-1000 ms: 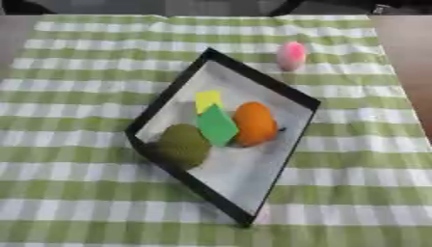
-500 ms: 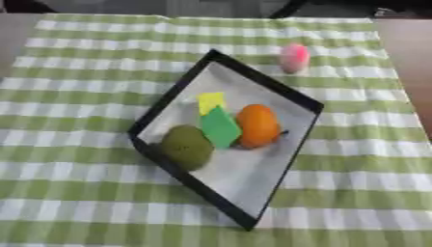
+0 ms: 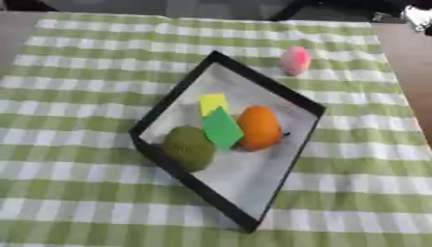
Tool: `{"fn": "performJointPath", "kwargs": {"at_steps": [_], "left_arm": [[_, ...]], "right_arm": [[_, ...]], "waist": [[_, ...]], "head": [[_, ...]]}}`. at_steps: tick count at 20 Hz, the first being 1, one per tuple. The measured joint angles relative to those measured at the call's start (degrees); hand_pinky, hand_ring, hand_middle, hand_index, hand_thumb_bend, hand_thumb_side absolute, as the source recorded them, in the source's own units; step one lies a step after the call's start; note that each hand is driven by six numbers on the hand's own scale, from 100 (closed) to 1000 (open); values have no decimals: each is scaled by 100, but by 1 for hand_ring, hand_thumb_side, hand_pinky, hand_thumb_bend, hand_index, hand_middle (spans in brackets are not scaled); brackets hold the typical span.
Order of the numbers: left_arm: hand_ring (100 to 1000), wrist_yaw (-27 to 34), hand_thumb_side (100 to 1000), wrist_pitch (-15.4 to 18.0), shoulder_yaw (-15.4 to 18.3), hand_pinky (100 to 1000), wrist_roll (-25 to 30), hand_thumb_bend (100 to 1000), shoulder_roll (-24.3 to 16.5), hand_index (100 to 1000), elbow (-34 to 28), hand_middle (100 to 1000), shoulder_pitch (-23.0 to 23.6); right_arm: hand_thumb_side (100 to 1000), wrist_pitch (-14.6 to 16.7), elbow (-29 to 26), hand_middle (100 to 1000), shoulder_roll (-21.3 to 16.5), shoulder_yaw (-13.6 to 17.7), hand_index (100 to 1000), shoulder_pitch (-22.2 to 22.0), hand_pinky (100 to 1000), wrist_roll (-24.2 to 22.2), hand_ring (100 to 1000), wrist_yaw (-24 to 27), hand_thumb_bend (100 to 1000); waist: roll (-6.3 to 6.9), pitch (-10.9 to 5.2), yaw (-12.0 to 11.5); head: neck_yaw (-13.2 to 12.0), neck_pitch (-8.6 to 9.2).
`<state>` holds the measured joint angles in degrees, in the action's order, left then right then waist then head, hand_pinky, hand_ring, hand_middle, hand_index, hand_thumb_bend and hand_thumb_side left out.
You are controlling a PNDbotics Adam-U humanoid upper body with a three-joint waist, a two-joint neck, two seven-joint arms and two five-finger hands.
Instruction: Pick up objects on the table and place them in the box.
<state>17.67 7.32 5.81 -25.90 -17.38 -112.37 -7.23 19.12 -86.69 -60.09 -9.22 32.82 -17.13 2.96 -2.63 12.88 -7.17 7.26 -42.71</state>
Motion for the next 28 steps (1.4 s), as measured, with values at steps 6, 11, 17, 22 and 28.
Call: {"fn": "performJointPath", "kwargs": {"at_steps": [6, 11, 17, 22, 28], "left_arm": [[749, -30, 719, -35, -42, 837, 20, 238, -43, 831, 51, 785, -38], [749, -42, 721, -49, -71, 837, 34, 236, -81, 831, 78, 784, -41], [749, -52, 722, -53, -72, 837, 38, 237, -82, 829, 80, 782, -41], [748, -52, 721, -67, -100, 836, 53, 235, -82, 829, 81, 781, -51], [748, -35, 720, -78, -143, 836, 100, 238, -84, 826, 81, 779, -130]], "right_arm": [[238, 567, 636, 886, -52, -433, 882, 348, 885, -567, 967, -568, 100], [193, 1015, 1175, 900, 25, -539, 902, 649, 889, -1033, 976, -1037, 100], [136, 1365, 1704, 914, 380, -542, 917, 1040, 897, -1577, 991, -1655, 100], [107, 1374, 2194, 918, 779, -568, 919, 1410, 901, -1759, 1000, -1913, 100], [101, 1290, 2641, 922, 1208, -567, 918, 1698, 901, -1843, 1000, -2082, 100]], "waist": [[-27, 0, -77], [-36, 0, -103], [-36, 0, -111], [-36, 0, -181], [-64, 0, -275]], "head": [[124, 29], [162, 56], [197, 56], [254, 57], [329, 99]]}}
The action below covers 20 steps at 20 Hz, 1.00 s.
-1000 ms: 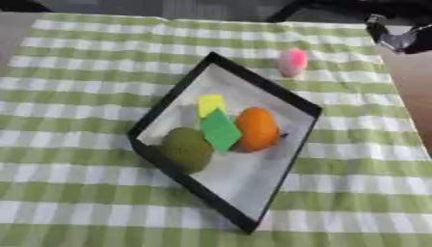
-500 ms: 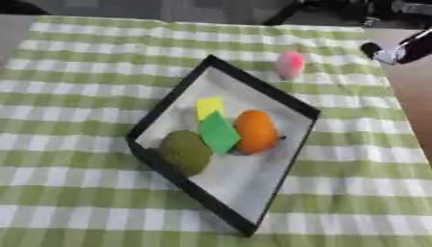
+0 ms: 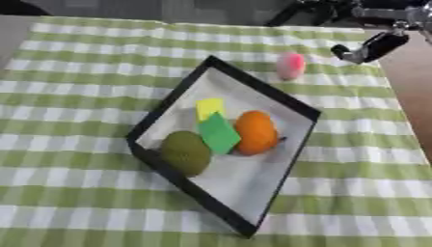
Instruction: Pick up objects on the table and place them in the box.
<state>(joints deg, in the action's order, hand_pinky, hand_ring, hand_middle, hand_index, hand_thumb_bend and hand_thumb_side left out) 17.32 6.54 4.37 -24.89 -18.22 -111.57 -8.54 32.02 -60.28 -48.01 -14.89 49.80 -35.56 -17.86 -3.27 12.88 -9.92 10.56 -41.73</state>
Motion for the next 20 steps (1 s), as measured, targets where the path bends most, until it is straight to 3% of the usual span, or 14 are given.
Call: {"fn": "performJointPath", "kwargs": {"at_steps": [4, 6, 9, 20], "left_arm": [[748, 9, 722, -6, -2, 836, 13, 237, 0, 825, 0, 778, -12], [748, 16, 723, -8, -2, 836, 16, 238, 0, 825, 0, 776, -25], [747, 28, 723, -11, -3, 849, 19, 239, 0, 821, 0, 773, -42], [746, 36, 722, -14, -4, 851, 18, 242, -40, 820, -2, 769, -92]], "right_arm": [[130, -4, 171, 908, 173, 4, 912, 65, 904, -4, 1000, -163, 100], [253, 3, 245, 898, 226, 8, 911, 65, 907, 3, 1000, -287, 100], [306, 34, 352, 896, 316, 32, 919, 65, 912, 34, 1000, -479, 100], [310, 98, 637, 909, 521, 77, 940, 60, 918, 98, 1000, -850, 100]], "waist": [[-31, 47, -49], [-33, 61, -69], [-42, 74, -81], [-81, 168, -186]], "head": [[33, 7], [45, 7], [66, 7], [95, 7]]}}
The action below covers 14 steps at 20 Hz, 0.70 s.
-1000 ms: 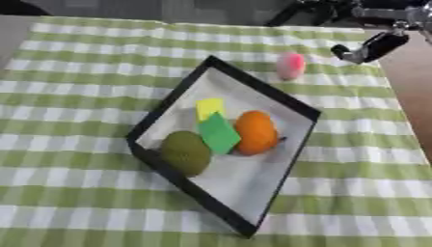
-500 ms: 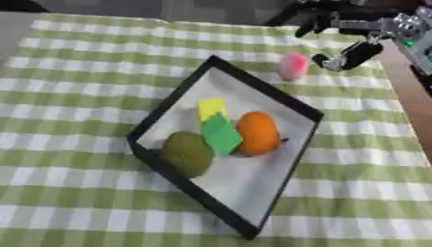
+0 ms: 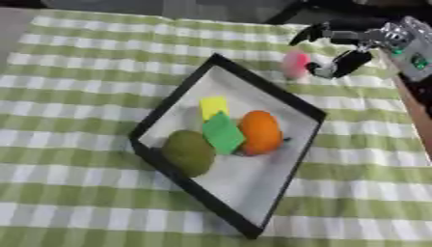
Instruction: Pick up objects on the table and place them in the box.
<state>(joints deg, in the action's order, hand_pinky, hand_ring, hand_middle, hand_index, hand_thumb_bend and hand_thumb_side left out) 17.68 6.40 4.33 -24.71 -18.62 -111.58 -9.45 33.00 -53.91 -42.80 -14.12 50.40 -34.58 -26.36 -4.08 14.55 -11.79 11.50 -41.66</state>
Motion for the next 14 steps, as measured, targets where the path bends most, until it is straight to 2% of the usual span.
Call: {"fn": "performJointPath", "kwargs": {"at_steps": [7, 10, 14], "left_arm": [[745, 13, 731, -2, 0, 854, -2, 239, -1, 819, -1, 768, -9], [745, 16, 732, -4, 0, 854, -4, 238, 0, 819, -1, 767, -9], [745, 17, 735, -8, 1, 854, -8, 238, 0, 818, -2, 766, -10]], "right_arm": [[334, 64, 175, 903, 91, 117, 940, 3, 914, 64, 1000, -181, 100], [334, 92, 225, 860, 95, 141, 937, 4, 912, 92, 1000, -314, 100], [301, 117, 282, 805, 96, 177, 933, 5, 909, 144, 993, -520, 146]], "waist": [[-35, 116, -93], [-37, 150, -100], [-40, 175, -129]], "head": [[38, 47], [43, 60], [59, 97]]}}
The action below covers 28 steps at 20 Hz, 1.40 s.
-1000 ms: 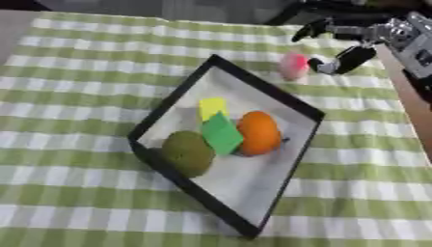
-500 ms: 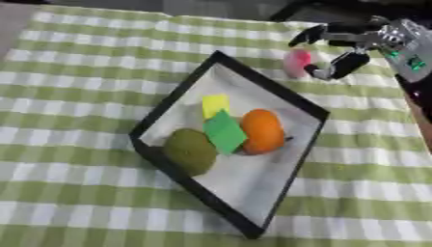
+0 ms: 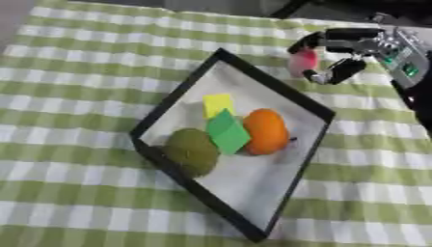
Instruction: Pick up objects on the table and place them in the box.
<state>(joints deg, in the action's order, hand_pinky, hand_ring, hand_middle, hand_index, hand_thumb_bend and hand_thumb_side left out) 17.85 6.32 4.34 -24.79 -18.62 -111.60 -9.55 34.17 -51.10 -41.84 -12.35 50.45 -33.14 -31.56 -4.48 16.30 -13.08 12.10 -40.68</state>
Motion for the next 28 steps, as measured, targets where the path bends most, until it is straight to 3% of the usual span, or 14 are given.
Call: {"fn": "performJointPath", "kwargs": {"at_steps": [9, 13, 16, 19, 21, 22, 28], "left_arm": [[745, 7, 745, -4, 0, 856, -4, 235, 6, 818, 0, 764, 0], [734, 13, 746, -7, 0, 857, -1, 235, 48, 817, 0, 764, 1], [725, 21, 752, -8, 0, 858, 0, 232, 50, 816, -1, 764, 1], [723, 24, 754, -17, -1, 858, 12, 230, 50, 812, -1, 762, 1], [722, 25, 757, -21, -2, 858, 21, 229, 50, 808, -1, 758, 1], [722, 25, 758, -25, -3, 858, 27, 229, 51, 807, -1, 757, 1], [722, 33, 771, -32, -31, 859, 58, 232, 53, 805, -1, 753, 0]], "right_arm": [[211, -16, 141, 772, 0, 150, 933, 52, 904, 338, 980, -576, 237], [109, -33, 219, 752, 0, 227, 926, 98, 896, 559, 965, -822, 274], [100, -34, 279, 713, 2, 284, 899, 104, 880, 758, 940, -941, 299], [100, -28, 287, 678, 4, 328, 859, 114, 861, 1014, 914, -1012, 275], [100, -27, 285, 635, 5, 353, 807, 113, 833, 1235, 873, -1031, 196], [100, -34, 279, 615, 5, 354, 784, 88, 815, 1392, 850, -1031, 109], [100, -61, 199, 574, -8, 324, 737, -110, 778, 2277, 802, -852, 100]], "waist": [[-14, 78, -25], [-14, 121, -55], [-14, 156, -78], [-14, 180, -91], [-14, 199, -105], [-14, 205, -105], [-14, 227, -106]], "head": [[27, 56], [55, 105], [74, 138], [83, 159], [93, 180], [95, 198], [119, 205]]}}
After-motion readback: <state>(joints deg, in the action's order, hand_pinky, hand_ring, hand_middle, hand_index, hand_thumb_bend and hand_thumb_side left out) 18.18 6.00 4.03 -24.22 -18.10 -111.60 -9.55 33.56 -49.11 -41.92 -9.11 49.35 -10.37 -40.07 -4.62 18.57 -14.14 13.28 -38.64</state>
